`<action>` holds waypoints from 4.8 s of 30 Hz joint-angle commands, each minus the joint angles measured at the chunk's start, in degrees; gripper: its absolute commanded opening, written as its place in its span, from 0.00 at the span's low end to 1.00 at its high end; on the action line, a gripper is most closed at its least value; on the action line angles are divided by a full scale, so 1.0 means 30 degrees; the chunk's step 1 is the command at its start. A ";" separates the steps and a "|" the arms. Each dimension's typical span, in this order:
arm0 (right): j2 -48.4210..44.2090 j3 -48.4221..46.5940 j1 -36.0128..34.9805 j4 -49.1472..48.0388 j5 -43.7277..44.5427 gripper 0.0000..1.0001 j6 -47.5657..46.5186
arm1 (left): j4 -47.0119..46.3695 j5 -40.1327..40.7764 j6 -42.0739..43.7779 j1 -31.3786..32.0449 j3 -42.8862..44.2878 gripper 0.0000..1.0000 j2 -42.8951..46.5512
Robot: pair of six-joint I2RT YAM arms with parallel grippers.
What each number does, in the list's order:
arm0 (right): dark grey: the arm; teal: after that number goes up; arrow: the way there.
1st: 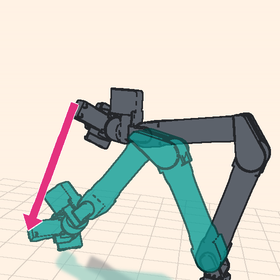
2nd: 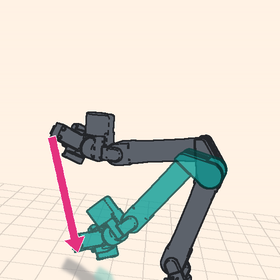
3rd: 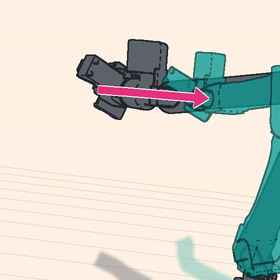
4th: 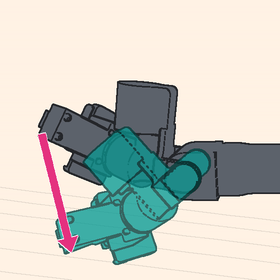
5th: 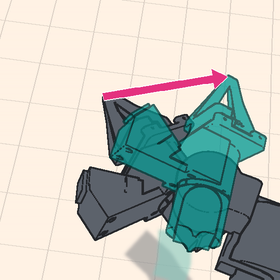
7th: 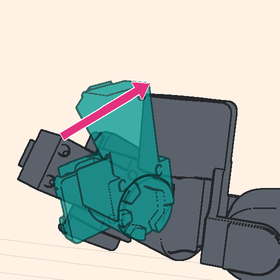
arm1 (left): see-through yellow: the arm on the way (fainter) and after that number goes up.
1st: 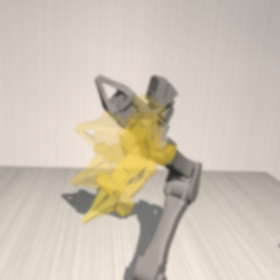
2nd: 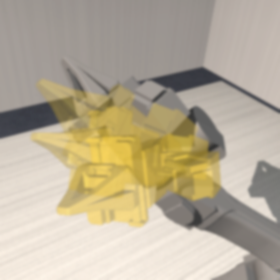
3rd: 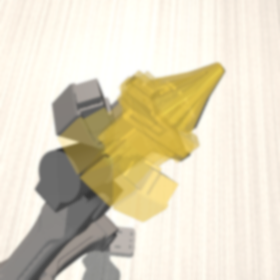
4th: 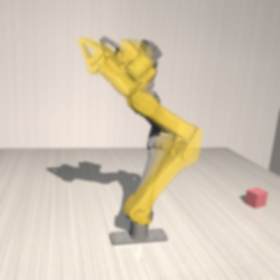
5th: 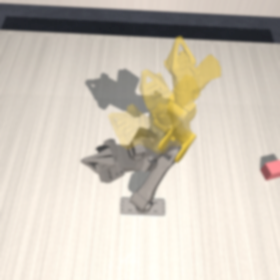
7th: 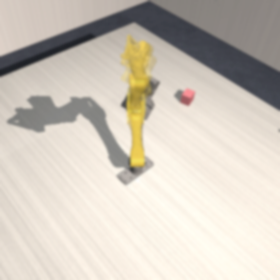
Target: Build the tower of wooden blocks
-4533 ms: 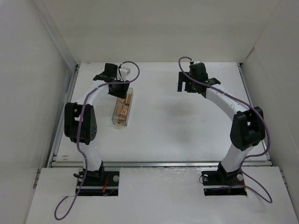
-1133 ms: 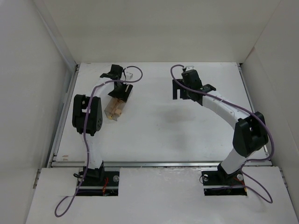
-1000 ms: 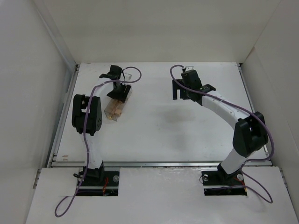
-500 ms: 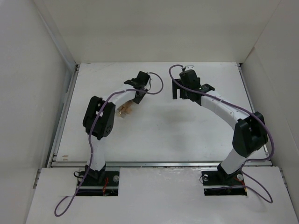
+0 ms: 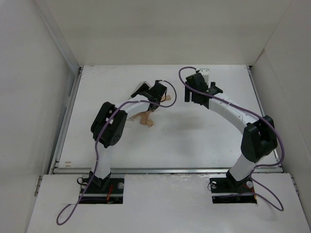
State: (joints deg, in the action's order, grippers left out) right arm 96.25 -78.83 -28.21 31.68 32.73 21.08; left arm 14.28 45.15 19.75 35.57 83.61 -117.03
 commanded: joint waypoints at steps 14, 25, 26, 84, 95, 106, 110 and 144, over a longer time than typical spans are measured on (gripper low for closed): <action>0.0285 -0.0909 -0.0119 -0.3353 -1.0376 0.99 -0.2836 | 0.5403 -2.1037 -0.2718 -0.9974 0.2336 0.00 0.2333; 0.7404 -0.8230 -0.2725 -0.1745 -0.9976 0.99 -0.3685 | 0.6284 -2.8575 -0.1045 -1.4281 0.2068 0.12 -0.0185; 0.7961 -0.8874 -0.3075 -0.1394 -0.9770 0.99 -0.3919 | 0.6777 -2.8845 -0.0871 -1.4637 0.2070 0.12 -0.0507; 0.3515 -0.1502 0.0465 -0.1215 -0.7340 0.00 0.1406 | 0.2859 -1.8865 0.9905 -0.7092 -0.1970 0.66 0.7927; 0.4099 -0.0210 0.1551 -0.1418 -0.7567 0.00 0.2407 | 0.6279 -2.3069 2.0594 -0.5559 -0.2559 0.57 0.7546; 0.4275 0.0553 0.1931 -0.1801 -0.8010 0.46 0.1967 | 0.8481 -2.4746 2.8486 -0.5148 -0.2676 0.59 0.5614; 0.4275 0.0932 0.1931 -0.1801 -0.8010 0.56 0.1967 | 0.8686 -2.4103 2.8312 -0.4504 -0.2442 0.59 0.4824; 0.4158 0.0377 0.1931 -0.1010 -0.7453 0.59 0.1616 | 0.4674 -2.2578 2.4653 -0.4064 -0.4317 0.01 0.3650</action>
State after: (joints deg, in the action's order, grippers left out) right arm 109.23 -75.92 -22.41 28.34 9.26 26.74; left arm 27.11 -21.69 95.85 23.49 72.64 -106.30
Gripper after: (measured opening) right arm 0.590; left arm 0.184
